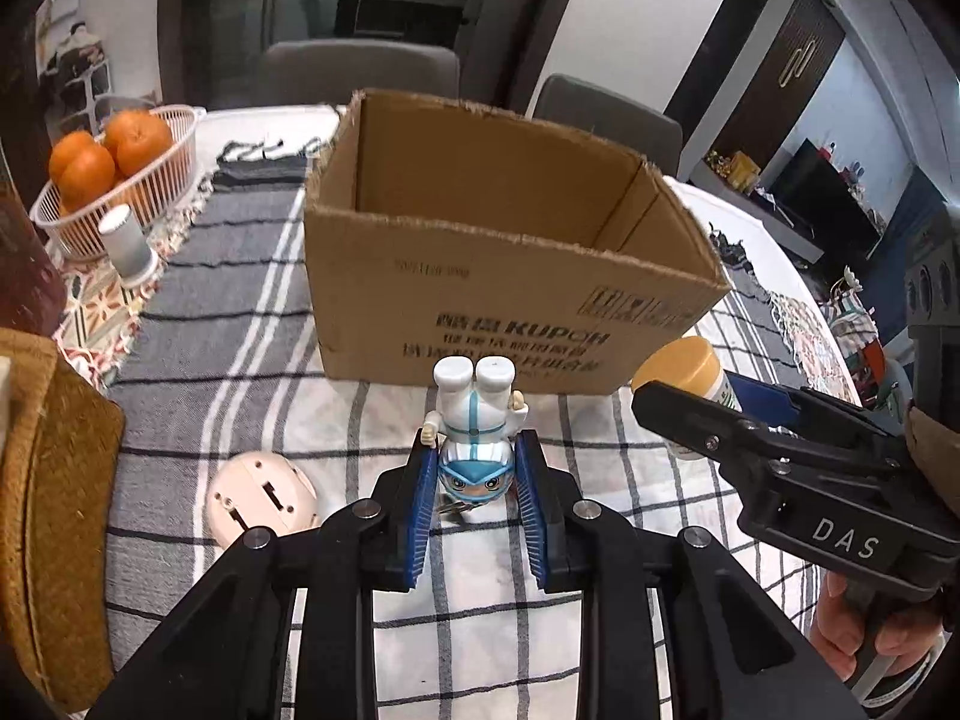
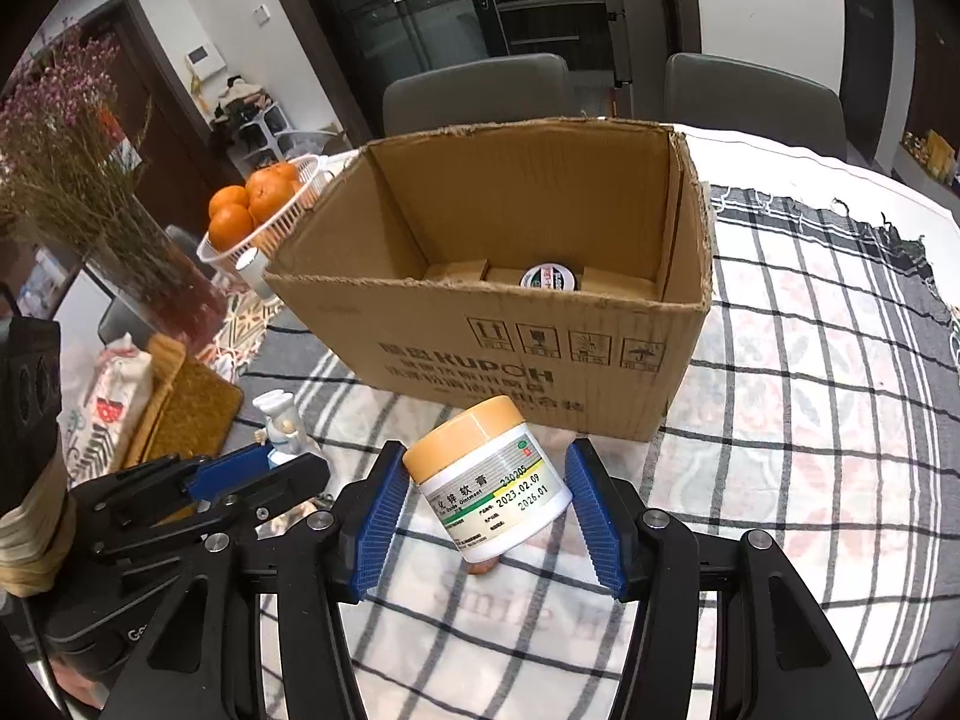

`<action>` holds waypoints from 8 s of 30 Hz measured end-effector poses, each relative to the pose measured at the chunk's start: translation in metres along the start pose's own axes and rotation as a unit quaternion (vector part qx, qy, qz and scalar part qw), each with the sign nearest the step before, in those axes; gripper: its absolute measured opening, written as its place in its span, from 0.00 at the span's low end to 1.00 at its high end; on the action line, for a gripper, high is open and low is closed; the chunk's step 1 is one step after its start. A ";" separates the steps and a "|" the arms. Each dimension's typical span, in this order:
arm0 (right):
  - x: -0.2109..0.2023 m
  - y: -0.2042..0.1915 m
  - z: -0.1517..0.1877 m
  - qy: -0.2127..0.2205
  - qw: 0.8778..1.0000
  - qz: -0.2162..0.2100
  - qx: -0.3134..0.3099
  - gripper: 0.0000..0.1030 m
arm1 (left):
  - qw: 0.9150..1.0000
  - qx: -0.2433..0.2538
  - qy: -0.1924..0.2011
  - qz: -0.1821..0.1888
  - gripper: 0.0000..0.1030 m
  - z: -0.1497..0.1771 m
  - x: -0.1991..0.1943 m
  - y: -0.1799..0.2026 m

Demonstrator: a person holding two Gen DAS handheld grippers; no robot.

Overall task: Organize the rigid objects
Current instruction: 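Lift and carry the figurine and ointment jar with both tools over the box, then open both tools to drop the figurine and jar into the box, then move both tools back toward the pink round toy and brown item, then grasp the pink round toy with the left tool while the right tool grasps the brown sausage-shaped item, then lift and carry the pink toy and brown item with both tools over the box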

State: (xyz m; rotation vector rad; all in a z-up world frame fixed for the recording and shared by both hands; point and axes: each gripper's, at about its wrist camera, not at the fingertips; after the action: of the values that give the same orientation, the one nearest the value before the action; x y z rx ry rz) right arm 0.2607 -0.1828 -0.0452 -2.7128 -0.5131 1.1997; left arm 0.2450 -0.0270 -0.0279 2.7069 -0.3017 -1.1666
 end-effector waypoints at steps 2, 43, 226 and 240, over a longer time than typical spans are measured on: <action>-0.003 -0.003 -0.002 0.004 1.000 -0.003 -0.003 0.54 | 1.000 0.003 0.008 -0.001 0.25 -0.003 -0.005 0.001; -0.061 -0.027 -0.094 0.127 0.992 0.010 -0.014 0.54 | 0.988 0.070 0.136 0.004 0.26 -0.116 -0.060 0.022; 0.039 -0.016 0.081 0.031 0.995 0.092 0.020 0.24 | 0.994 0.024 0.002 -0.105 0.72 0.075 0.033 -0.058; -0.016 -0.023 0.060 0.105 0.991 0.076 0.022 0.24 | 0.993 0.051 0.072 -0.077 0.72 0.046 -0.016 -0.023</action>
State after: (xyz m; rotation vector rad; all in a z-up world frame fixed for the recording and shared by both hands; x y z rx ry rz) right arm 0.2004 -0.1680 -0.0692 -2.8391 -0.2534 0.9271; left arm 0.2026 -0.0044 -0.0535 2.9298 -0.1376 -1.0095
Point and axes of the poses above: each gripper's, at about its wrist camera, not at the fingertips, and x roughly the way its jaws point, y to its right, z to its underside, and after that the axes turned 11 degrees about y, right-handed
